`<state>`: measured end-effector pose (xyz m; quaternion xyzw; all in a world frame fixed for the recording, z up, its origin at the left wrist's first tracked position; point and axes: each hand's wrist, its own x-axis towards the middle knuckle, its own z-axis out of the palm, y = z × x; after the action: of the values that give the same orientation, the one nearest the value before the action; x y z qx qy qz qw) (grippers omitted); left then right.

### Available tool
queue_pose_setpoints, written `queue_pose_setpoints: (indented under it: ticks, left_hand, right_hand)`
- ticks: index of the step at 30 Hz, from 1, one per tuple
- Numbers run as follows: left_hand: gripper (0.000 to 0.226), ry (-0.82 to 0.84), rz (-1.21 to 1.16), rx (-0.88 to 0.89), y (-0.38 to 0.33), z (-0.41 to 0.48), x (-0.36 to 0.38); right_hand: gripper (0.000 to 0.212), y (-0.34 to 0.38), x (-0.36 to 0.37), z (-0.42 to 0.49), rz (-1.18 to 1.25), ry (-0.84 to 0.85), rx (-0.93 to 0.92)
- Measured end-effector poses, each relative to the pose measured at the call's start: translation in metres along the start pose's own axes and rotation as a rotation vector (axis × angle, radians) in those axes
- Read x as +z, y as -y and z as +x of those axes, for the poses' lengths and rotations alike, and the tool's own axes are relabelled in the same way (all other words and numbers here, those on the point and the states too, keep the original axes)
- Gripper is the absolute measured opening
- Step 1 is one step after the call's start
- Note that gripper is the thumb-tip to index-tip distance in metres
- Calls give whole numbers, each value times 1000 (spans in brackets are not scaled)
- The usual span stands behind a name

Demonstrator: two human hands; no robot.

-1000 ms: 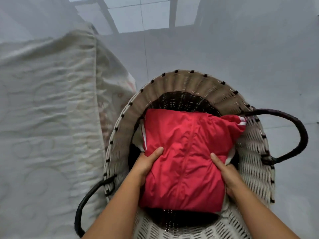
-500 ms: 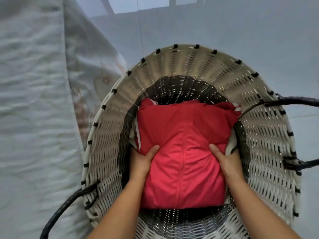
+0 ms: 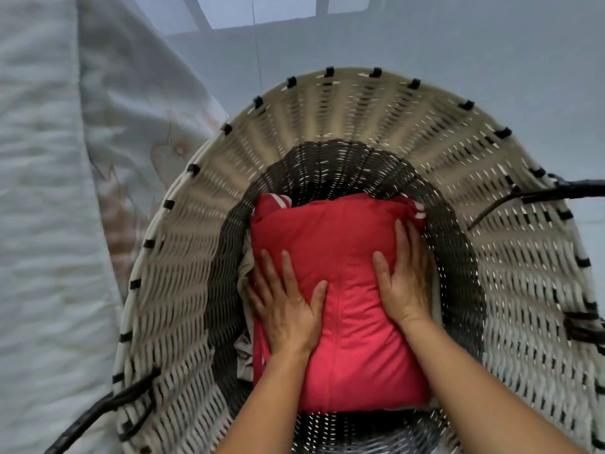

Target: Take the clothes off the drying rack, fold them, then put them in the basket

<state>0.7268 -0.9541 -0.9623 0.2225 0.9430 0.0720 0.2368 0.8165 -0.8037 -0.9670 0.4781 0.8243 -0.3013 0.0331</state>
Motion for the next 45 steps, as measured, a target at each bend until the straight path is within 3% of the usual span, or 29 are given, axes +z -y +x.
queue_pose_setpoints:
  ticks: [6, 9, 11, 13, 21, 25, 27, 29, 32, 35, 37, 39, 41, 43, 45]
  left_hand:
    - [82, -42, -101, 26, 9, -9, -14]
    - [90, -26, -174, -94, 12, -49, -30]
    - [94, 66, -169, -161, 12, -80, -28]
    - [95, 120, -139, -200, 11, -96, -18]
    - [124, 136, -250, -260, 22, -77, 1]
    - [99, -119, -437, -93, 18, -47, -30]
    - [93, -120, -556, -61, 16, -10, -40]
    - [81, 36, -759, -242, 21, 27, -36]
    - [84, 220, -1007, -552, 32, 51, -34]
    - [63, 81, -816, -428, 24, 17, -43]
    - [90, -59, -692, -432, 12, -31, -46]
    - [123, -25, -691, -571, 5, -67, -41]
    - [129, 30, -761, -678, 7, -79, -30]
    - [100, 65, -833, -733, 15, -75, -26]
    - [76, 98, -860, -767, 25, -68, -31]
  right_hand:
    - [91, 2, -6, -20, 29, -33, 34]
    - [97, 7, -13, -69, 68, -132, 269]
    - [112, 12, -9, -104, 125, -90, 466]
    - [120, 9, 2, -124, 150, -37, 547]
    - [123, -10, 33, -113, 181, -68, 533]
    - [124, -9, 24, -114, 256, -121, 526]
    - [127, -9, 21, -113, 278, -114, 525]
    - [129, -11, 20, -112, 302, -92, 509]
    - [129, -12, 20, -110, 312, -69, 491]
    - [129, -12, 16, -113, 305, -72, 510]
    - [129, -4, 15, -119, 289, -99, 560]
    - [134, 0, 14, -125, 323, -96, 620]
    - [140, -1, 10, -124, 388, -41, 676]
    - [122, -5, 2, -117, 468, 4, 727]
    - [86, -6, -10, -110, 525, 17, 769]
